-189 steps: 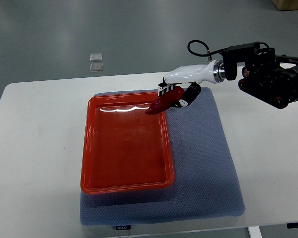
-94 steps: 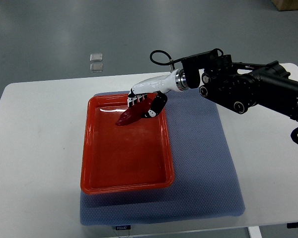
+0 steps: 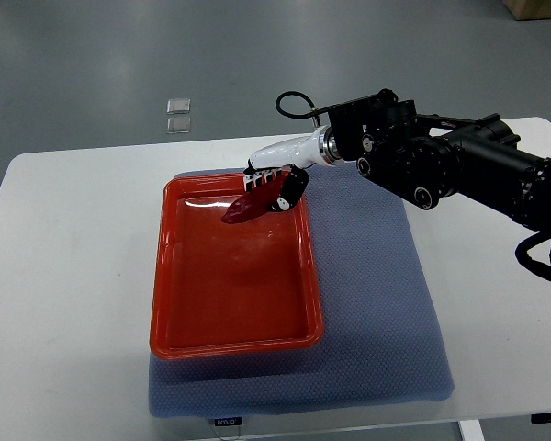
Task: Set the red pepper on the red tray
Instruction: 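Carry the held pepper over the tray and lower it inside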
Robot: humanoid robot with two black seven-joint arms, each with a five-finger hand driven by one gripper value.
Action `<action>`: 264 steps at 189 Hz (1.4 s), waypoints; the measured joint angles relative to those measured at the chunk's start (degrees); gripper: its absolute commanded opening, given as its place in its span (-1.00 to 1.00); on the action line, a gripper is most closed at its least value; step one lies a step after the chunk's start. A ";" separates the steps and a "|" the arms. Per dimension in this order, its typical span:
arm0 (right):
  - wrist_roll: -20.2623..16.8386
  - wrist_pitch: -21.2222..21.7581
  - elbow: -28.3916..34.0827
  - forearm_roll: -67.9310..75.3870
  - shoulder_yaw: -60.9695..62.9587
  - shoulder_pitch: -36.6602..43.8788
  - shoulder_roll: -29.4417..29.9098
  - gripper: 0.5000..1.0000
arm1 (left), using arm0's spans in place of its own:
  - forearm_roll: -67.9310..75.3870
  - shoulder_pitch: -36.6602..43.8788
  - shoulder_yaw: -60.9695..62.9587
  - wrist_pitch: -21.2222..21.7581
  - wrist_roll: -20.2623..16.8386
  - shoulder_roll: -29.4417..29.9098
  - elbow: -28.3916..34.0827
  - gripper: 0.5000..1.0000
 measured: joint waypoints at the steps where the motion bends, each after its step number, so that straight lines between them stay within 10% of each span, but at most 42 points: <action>1: 0.00 0.00 0.00 0.01 -0.08 -0.03 0.00 -1.00 | 0.00 0.00 0.00 0.00 0.00 0.00 0.00 1.00; 206: 8.19 -3.39 8.67 0.15 -1.13 -4.73 0.00 -1.00 | -0.01 -0.01 0.00 0.00 -0.01 0.00 0.00 1.00; 264: 8.13 -3.35 8.68 0.24 -1.08 -5.06 -0.01 -0.52 | -0.01 0.00 0.00 0.00 -0.01 0.00 0.00 1.00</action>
